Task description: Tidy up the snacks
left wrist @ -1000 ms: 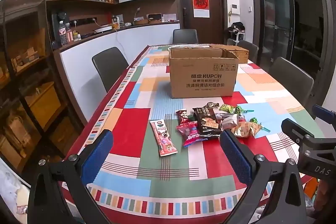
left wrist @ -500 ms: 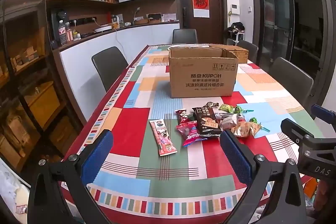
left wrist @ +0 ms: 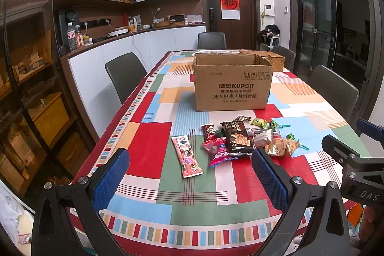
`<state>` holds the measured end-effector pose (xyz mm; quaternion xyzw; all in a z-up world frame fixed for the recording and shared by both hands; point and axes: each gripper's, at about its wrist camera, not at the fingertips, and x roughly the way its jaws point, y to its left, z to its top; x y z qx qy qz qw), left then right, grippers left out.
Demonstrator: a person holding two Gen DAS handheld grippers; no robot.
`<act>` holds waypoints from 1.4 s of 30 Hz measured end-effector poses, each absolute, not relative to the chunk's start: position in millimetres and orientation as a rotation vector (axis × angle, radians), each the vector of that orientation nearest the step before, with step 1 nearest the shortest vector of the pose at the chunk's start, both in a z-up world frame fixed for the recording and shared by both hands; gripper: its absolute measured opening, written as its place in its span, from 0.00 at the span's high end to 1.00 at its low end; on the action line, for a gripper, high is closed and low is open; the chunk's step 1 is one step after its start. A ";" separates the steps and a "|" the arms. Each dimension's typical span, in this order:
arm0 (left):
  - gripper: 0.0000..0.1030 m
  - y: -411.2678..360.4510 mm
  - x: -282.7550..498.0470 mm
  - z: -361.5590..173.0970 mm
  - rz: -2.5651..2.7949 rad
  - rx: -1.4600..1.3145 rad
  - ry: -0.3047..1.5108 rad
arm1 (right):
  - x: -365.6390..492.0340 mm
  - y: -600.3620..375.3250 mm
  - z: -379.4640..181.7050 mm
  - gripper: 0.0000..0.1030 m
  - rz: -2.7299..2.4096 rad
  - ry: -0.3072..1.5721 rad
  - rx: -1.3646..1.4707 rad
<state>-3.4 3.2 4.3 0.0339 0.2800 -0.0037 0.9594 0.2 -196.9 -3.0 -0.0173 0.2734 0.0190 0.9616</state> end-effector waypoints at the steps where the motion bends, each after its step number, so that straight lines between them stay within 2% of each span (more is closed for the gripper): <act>1: 0.00 3.4 -3.0 4.0 -0.008 0.069 0.568 | 0.2 -196.8 -3.2 0.00 0.038 0.553 -0.036; 42: 0.00 7.2 -1.2 3.6 -0.004 0.069 0.567 | 0.3 -195.6 -3.3 0.00 0.039 0.553 -0.041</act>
